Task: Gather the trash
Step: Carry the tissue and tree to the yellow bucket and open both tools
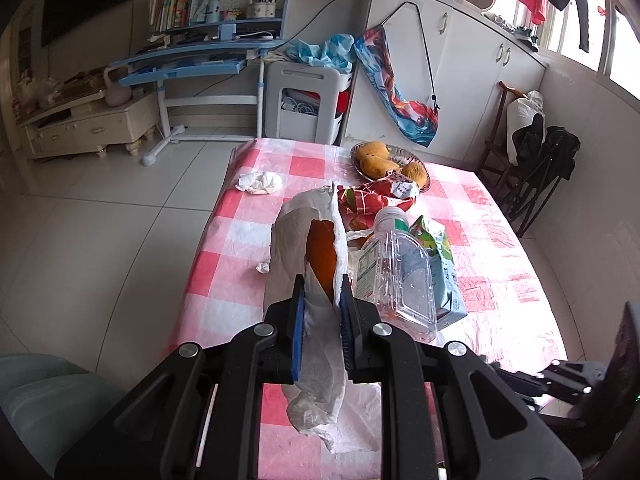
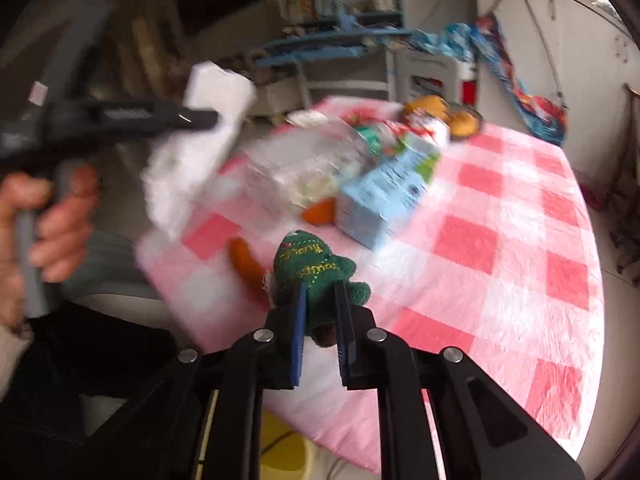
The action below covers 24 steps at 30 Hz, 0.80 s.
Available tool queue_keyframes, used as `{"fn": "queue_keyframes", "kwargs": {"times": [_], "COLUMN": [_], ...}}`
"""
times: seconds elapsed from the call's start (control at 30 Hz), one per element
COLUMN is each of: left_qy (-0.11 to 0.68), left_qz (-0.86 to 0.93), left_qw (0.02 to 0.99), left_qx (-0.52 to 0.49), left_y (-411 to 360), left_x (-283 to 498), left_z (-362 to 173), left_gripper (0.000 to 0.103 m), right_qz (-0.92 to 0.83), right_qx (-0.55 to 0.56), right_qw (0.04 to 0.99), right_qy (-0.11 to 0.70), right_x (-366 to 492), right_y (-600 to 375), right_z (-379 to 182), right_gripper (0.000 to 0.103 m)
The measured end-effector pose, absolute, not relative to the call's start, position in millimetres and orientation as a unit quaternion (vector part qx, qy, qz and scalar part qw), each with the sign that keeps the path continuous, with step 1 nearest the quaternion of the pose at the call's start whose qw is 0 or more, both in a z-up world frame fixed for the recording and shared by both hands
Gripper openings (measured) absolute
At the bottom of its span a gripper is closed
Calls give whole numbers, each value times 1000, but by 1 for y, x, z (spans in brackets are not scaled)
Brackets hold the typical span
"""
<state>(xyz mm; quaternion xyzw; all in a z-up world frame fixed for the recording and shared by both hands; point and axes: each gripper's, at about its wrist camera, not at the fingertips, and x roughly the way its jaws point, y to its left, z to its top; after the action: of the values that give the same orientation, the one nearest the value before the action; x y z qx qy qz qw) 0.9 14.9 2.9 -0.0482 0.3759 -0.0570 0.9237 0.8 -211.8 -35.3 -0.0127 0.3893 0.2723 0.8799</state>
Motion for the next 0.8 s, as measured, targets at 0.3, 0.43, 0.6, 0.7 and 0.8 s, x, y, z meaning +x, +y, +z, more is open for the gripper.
{"fn": "queue_keyframes", "kwargs": {"times": [0.3,0.43,0.6,0.7,0.8], "left_qy": [373,383,414,430,459], "left_qz": [-60,-55,-56,-68,-85], "left_qw": [926,922,909,900,884], "left_qx": [-12,-14,-4,3,15], "left_y": [9,11,8,1,-13], "left_x": [-24,-41,-67,-84,-107], "left_z": [4,0,-17,-26,-43], "left_gripper": [15,15,15,15,15], "right_qz": [467,464,433,410,397], "right_qx": [-116,-139,-93,-79,-75], "right_qw": [751,747,796,820,832], "right_qy": [453,455,412,392,379], "right_x": [-43,-47,-30,-27,-28], "right_y": [-156,-144,-162,-171,-176], "right_z": [-50,-55,-27,-15,-7], "right_gripper": [17,21,49,53,56]}}
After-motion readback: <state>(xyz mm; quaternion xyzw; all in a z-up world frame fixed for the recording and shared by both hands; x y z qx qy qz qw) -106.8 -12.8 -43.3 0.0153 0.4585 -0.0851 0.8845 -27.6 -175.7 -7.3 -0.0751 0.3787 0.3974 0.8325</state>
